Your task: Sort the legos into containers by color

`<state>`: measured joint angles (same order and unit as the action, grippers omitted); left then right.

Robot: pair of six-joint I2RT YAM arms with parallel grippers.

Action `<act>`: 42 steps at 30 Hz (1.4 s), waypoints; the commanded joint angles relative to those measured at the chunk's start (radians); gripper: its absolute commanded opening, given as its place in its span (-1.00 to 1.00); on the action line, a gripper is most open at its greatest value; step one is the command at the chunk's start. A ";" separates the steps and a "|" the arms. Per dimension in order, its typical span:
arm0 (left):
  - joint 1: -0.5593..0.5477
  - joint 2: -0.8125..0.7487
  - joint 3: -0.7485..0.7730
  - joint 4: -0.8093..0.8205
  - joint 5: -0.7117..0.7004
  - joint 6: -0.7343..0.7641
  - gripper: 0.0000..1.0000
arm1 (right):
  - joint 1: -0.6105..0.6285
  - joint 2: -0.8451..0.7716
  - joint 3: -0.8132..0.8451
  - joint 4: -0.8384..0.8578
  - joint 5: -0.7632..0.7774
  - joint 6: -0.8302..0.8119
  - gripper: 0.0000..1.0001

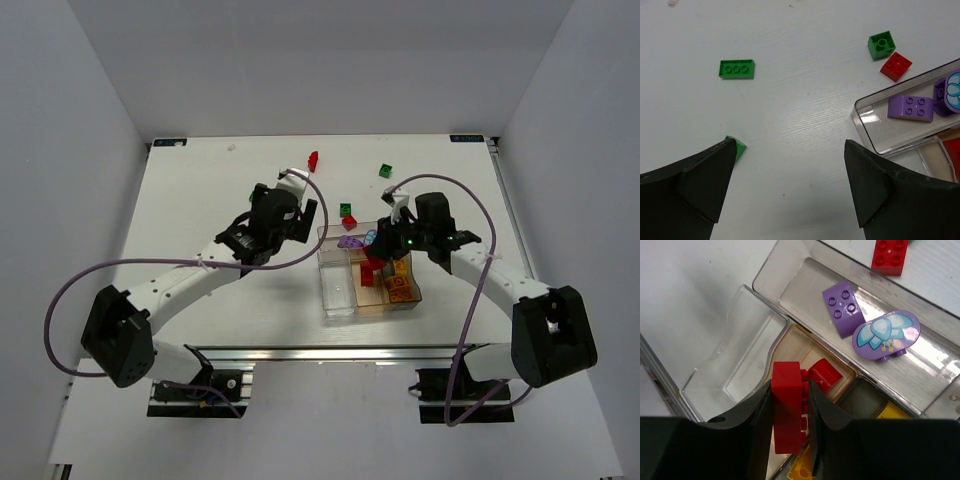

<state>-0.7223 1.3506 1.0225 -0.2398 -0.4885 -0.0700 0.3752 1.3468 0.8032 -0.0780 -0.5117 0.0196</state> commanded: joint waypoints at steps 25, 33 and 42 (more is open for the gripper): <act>0.262 1.062 1.229 -0.222 0.372 -0.137 0.51 | -0.165 -0.373 -0.030 -0.005 0.228 -0.076 -1.00; 0.262 1.136 1.218 -0.096 0.315 -0.082 0.96 | -0.240 -0.414 -0.052 -0.008 0.110 -0.084 -0.45; 0.262 1.206 1.203 0.040 0.268 -0.114 0.87 | -0.283 -0.423 -0.053 -0.009 0.047 -0.056 -0.46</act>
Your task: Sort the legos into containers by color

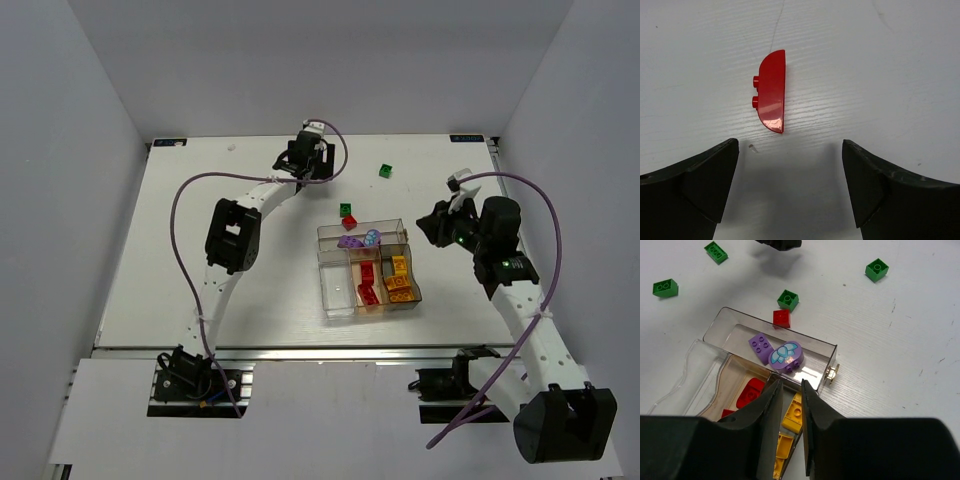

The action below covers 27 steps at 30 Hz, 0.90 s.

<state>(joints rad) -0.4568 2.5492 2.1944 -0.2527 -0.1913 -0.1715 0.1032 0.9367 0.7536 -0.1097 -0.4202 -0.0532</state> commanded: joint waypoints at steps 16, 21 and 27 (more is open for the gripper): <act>0.024 0.083 0.073 0.141 -0.037 -0.077 0.26 | -0.056 -0.016 0.003 0.016 -0.088 0.032 -0.49; 0.033 0.088 0.076 0.145 -0.039 -0.082 -0.25 | -0.059 -0.013 0.000 0.016 -0.101 0.032 -0.53; 0.033 0.075 0.064 0.135 -0.028 -0.071 -0.57 | -0.068 -0.012 -0.002 0.016 -0.104 0.032 -0.55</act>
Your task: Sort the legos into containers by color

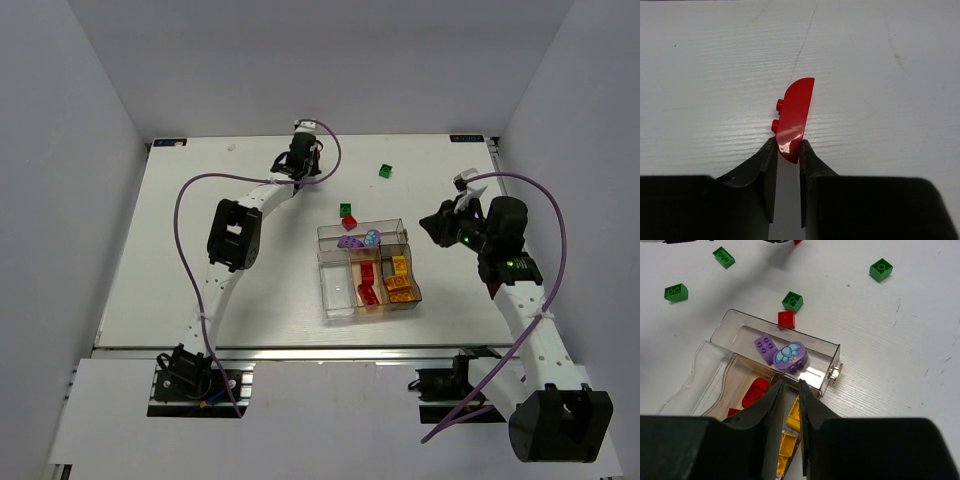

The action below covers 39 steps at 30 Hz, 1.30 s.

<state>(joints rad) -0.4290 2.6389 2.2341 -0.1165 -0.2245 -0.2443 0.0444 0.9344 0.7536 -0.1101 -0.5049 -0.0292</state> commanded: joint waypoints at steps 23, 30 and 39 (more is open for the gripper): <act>-0.014 -0.525 -0.504 0.087 0.172 0.053 -1.00 | -0.023 -0.017 -0.010 0.015 -0.030 0.003 -0.56; -0.024 -0.762 -0.651 -0.026 0.411 0.045 -1.00 | -0.024 -0.020 -0.010 0.013 -0.029 -0.001 -0.56; -0.079 -1.091 -0.996 -0.121 0.741 -0.029 -1.00 | -0.034 -0.042 -0.014 0.016 0.015 0.003 -0.56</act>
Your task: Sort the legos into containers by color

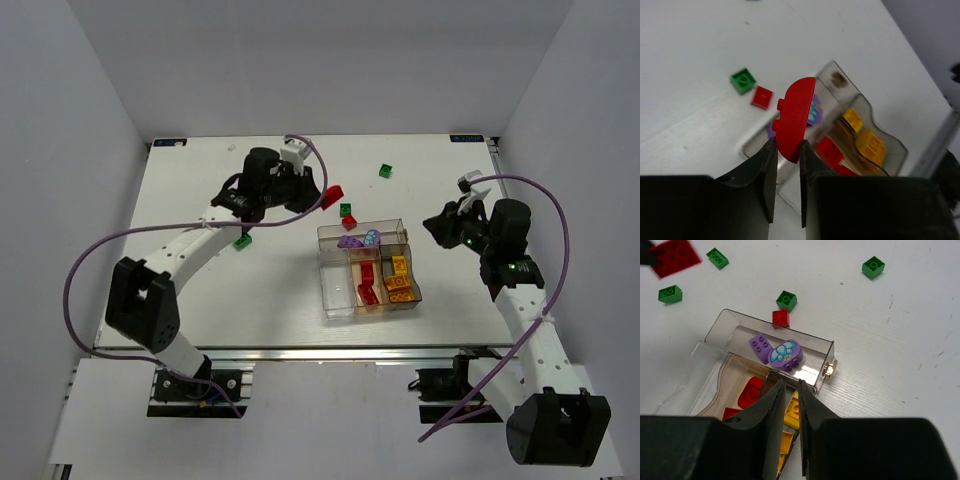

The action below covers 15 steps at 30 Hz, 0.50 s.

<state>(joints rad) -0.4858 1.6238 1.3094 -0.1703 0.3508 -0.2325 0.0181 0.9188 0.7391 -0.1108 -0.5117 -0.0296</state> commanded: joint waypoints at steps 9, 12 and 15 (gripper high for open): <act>-0.151 -0.171 -0.248 -0.092 0.211 -0.306 -1.00 | -0.055 -0.037 -0.003 0.026 0.075 0.011 -0.57; -0.183 -0.197 -0.294 -0.055 0.137 -0.372 -1.00 | -0.067 -0.038 -0.004 0.028 0.068 0.014 -0.57; -0.212 -0.183 -0.296 -0.008 0.074 -0.428 -1.00 | -0.079 -0.037 -0.006 0.026 0.059 0.016 -0.57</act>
<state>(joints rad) -0.6807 1.4841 1.0088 -0.2337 0.4839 -0.5655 -0.0502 0.8963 0.7376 -0.1093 -0.4515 -0.0277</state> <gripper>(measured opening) 0.290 0.218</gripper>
